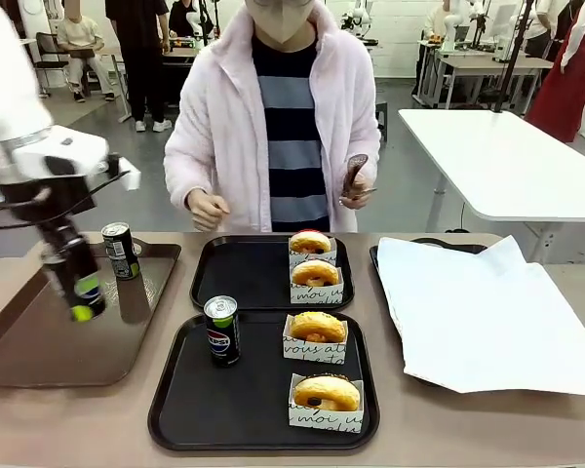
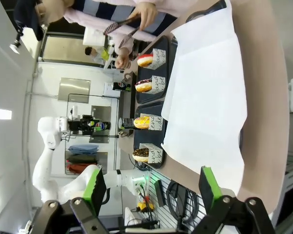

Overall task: Set up donuts and drinks on trays.
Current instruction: Pick up one Pepsi coke from the Handle tray and place it on the Flat Tray without a Pepsi coke.

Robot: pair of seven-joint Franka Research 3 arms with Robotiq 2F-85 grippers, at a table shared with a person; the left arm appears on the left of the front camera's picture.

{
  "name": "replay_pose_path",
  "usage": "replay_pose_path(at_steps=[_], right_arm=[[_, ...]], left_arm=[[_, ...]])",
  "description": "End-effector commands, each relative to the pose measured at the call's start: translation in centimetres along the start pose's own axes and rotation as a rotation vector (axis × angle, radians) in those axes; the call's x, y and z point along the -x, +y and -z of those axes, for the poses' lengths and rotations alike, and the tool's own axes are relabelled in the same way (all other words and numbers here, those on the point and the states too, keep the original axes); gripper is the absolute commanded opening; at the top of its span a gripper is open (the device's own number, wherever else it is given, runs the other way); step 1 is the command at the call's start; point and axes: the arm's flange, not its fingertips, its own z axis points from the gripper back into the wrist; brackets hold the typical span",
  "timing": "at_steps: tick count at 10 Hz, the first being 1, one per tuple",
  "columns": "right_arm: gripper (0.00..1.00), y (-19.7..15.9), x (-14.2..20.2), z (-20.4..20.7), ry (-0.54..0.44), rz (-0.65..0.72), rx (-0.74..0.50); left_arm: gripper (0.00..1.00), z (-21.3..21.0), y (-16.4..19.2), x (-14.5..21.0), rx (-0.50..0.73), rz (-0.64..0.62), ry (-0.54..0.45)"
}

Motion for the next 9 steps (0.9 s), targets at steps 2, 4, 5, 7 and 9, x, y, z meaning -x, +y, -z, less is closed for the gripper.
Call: replay_pose_path(at_steps=[2,4,5,7,9], right_arm=[[1.00,0.1,0.0,-0.1,-0.004,-0.008,-0.013],[1.00,0.1,0.0,-0.1,-0.004,-0.008,-0.013],[1.00,0.1,0.0,-0.1,-0.004,-0.008,-0.013],[1.00,0.1,0.0,-0.1,-0.004,-0.008,-0.013],[1.00,0.1,0.0,-0.1,-0.004,-0.008,-0.013]], left_arm=[[0.60,0.3,2.6,-11.6,0.008,-0.189,-0.065],[0.60,2.4,2.6,-17.2,0.015,-0.224,-0.090],[0.60,3.6,2.7,-18.7,0.009,-0.248,-0.110],[0.60,5.8,3.2,-21.3,0.006,-0.251,-0.191],[0.60,8.2,3.2,-23.0,-0.017,-0.228,-0.205]])
